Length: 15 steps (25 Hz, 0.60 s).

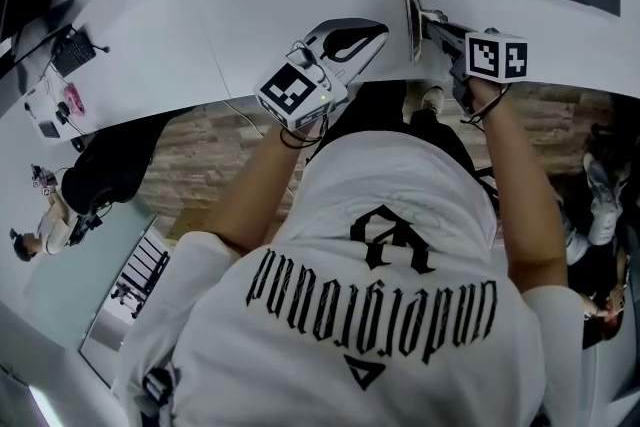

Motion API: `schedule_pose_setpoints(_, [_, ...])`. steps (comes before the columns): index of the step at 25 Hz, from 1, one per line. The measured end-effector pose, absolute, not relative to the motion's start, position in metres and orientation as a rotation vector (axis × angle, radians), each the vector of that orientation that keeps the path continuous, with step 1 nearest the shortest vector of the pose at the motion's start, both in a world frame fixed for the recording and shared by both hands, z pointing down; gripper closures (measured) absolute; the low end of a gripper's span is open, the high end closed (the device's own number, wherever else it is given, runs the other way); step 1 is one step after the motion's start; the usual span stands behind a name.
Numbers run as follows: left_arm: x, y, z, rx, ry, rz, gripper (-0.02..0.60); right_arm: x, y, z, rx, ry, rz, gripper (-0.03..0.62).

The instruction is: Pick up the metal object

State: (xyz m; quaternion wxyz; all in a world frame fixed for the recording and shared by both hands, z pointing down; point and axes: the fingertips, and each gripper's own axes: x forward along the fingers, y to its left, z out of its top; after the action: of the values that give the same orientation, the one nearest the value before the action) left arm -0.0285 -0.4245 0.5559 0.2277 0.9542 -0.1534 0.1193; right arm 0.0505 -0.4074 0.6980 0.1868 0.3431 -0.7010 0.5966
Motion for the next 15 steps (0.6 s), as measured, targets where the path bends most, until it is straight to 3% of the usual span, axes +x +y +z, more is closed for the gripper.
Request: schedule_pose_setpoints(15, [-0.011, -0.344, 0.508, 2.701, -0.588, 0.283, 0.566, 0.075, -0.368, 0.610, 0.987, -2.289, 1.413, 0.579])
